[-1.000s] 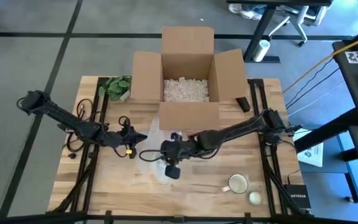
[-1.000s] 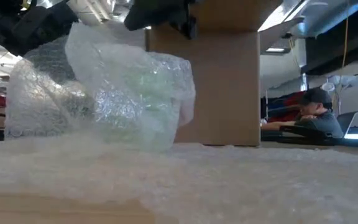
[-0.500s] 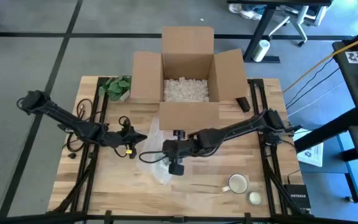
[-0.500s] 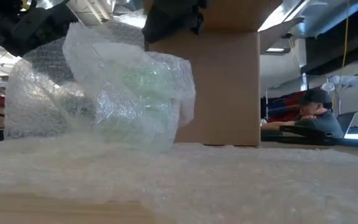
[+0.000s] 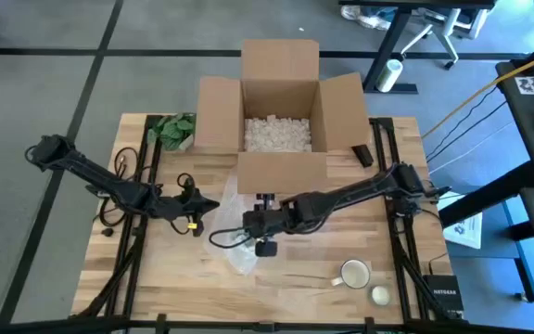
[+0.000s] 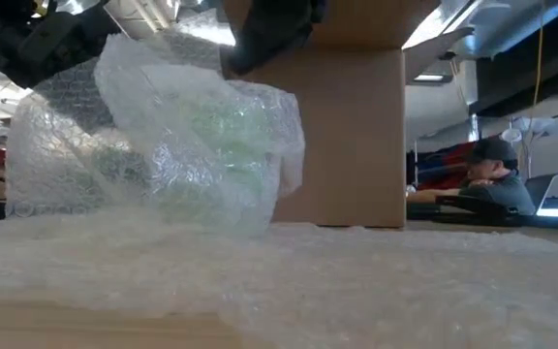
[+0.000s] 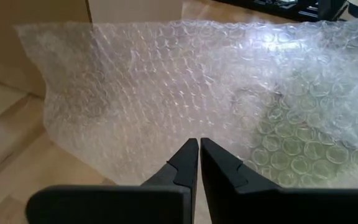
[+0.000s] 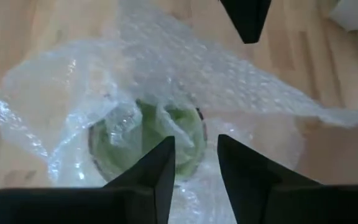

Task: Wrap mug
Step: Wrap the green mug with bubble wrap

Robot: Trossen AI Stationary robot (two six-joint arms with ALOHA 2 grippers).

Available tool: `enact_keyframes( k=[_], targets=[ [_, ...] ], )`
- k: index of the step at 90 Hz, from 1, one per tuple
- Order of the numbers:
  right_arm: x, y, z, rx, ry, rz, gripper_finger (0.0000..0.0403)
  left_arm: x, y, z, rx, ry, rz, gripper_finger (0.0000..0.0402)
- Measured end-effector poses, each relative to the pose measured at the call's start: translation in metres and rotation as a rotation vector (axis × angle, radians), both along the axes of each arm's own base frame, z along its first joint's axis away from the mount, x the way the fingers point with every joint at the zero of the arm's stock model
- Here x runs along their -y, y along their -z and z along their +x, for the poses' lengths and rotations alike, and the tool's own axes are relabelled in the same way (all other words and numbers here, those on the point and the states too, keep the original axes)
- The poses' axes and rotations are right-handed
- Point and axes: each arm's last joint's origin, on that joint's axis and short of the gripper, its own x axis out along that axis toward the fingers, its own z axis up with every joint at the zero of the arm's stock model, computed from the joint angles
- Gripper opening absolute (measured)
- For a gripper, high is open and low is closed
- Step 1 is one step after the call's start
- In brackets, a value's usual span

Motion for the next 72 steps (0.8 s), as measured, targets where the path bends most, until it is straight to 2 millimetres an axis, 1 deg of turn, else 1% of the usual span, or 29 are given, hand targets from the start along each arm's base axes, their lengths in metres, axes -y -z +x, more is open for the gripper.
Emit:
enact_keyframes(
  k=[18, 34, 59, 72],
  targets=[
    [0.000, -0.003, 0.001, 0.017, -0.044, -0.057, 0.0108, 0.000, 0.000, 0.000, 0.002, -0.002, -0.011, 0.0000],
    [-0.001, -0.007, 0.005, 0.071, -0.091, -0.087, 0.0108, 0.000, 0.000, 0.000, 0.004, -0.006, -0.018, 0.0000],
    [-0.004, -0.009, 0.007, 0.089, -0.164, -0.028, 0.0108, 0.000, 0.000, 0.000, 0.005, -0.008, -0.024, 0.0000],
    [-0.007, -0.009, 0.014, 0.145, -0.197, 0.021, 0.0105, 0.000, 0.000, 0.000, 0.006, -0.009, -0.025, 0.0000]
  ],
)
